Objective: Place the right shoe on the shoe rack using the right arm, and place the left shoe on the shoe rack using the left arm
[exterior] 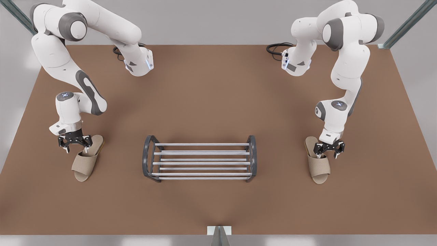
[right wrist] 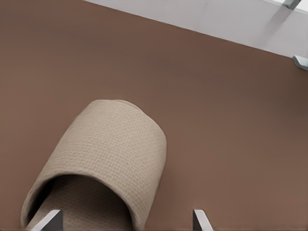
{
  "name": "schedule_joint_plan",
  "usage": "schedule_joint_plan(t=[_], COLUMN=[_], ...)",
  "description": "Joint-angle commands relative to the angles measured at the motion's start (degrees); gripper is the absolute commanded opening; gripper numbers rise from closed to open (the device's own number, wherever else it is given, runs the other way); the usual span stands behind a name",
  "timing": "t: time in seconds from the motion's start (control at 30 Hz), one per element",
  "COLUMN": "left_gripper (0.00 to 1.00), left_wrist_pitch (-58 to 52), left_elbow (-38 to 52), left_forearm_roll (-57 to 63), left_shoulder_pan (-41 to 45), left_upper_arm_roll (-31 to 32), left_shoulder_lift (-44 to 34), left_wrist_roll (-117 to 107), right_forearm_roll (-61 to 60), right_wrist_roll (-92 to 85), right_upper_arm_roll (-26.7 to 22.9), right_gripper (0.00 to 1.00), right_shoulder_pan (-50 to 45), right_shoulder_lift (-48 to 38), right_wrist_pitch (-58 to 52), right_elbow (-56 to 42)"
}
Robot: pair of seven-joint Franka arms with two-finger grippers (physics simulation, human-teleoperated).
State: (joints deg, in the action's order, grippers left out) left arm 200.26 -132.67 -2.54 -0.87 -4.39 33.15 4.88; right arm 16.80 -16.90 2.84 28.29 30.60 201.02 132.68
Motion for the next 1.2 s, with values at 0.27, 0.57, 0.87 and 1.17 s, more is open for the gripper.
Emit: schedule_joint_plan(t=[0.27,0.57,0.87,1.17], left_gripper=[0.49,0.29,0.21,0.21], left_wrist_pitch=[0.0,0.0,-2.0,-26.0], left_elbow=[0.0,0.0,0.2,6.9], left_forearm_roll=[-0.4,-5.5,-8.1,-13.4], left_shoulder_pan=[-0.1,1.1,1.9,6.6], left_upper_arm_roll=[0.0,0.1,0.4,0.2], left_shoulder_lift=[-0.5,-0.6,-4.0,-14.1], left_wrist_roll=[0.9,0.9,0.3,-1.9], right_forearm_roll=[0.2,0.0,-0.1,-0.3], right_wrist_roll=[-1.3,-1.2,-1.2,-0.4], right_upper_arm_roll=[0.1,0.1,0.1,0.1], right_gripper=[1.00,1.00,1.00,0.71], right_shoulder_pan=[0.5,-0.1,0.3,0.2], right_shoulder_lift=[3.1,4.1,5.6,5.9], right_wrist_pitch=[0.0,0.0,0.0,0.0], right_elbow=[-2.6,-3.3,-5.1,-5.1])
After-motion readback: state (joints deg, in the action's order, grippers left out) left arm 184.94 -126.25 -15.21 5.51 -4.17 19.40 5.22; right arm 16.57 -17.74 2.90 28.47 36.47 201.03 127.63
